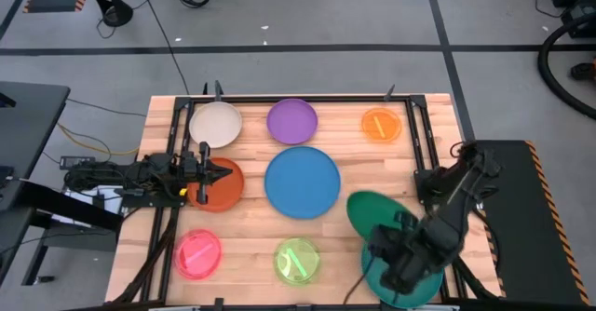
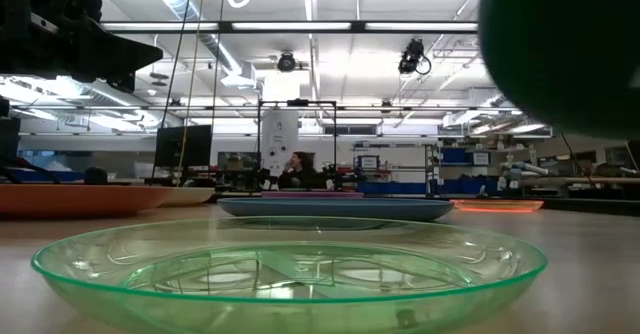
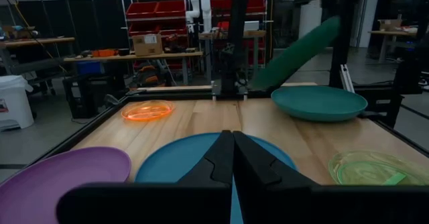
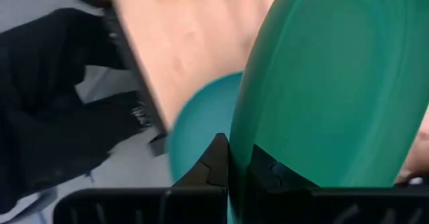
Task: Stack plastic plates
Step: Stack the green plate on top of the light green plate
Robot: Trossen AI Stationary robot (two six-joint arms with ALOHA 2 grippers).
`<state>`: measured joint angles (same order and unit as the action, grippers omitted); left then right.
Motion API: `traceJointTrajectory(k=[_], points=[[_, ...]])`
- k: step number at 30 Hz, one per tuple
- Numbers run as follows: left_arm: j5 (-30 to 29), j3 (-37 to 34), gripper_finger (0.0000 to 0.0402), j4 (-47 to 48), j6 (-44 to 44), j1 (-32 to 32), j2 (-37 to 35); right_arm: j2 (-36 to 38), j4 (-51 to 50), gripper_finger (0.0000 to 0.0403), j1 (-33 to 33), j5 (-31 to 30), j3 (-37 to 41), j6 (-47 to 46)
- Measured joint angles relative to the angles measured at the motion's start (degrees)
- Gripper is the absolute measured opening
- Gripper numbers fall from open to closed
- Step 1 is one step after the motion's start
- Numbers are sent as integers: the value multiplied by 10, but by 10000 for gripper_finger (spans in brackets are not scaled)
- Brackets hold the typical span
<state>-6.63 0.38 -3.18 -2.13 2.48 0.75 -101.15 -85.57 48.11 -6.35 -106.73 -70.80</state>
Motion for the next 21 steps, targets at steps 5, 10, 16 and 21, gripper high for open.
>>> traceJointTrajectory(k=[5, 10, 16, 21], points=[[0, 0, 11, 0, 0, 0, 0, -65, -49, 15, 19, 2, -120, -29], [0, 0, 11, 0, 0, 0, 0, -111, -43, 15, 48, 21, -172, -51], [0, 0, 11, 0, 0, 0, 0, -157, -44, 15, 93, 26, -173, -66], [0, 0, 11, 0, 0, 0, 0, -203, -45, 15, 107, 19, -173, -41]])
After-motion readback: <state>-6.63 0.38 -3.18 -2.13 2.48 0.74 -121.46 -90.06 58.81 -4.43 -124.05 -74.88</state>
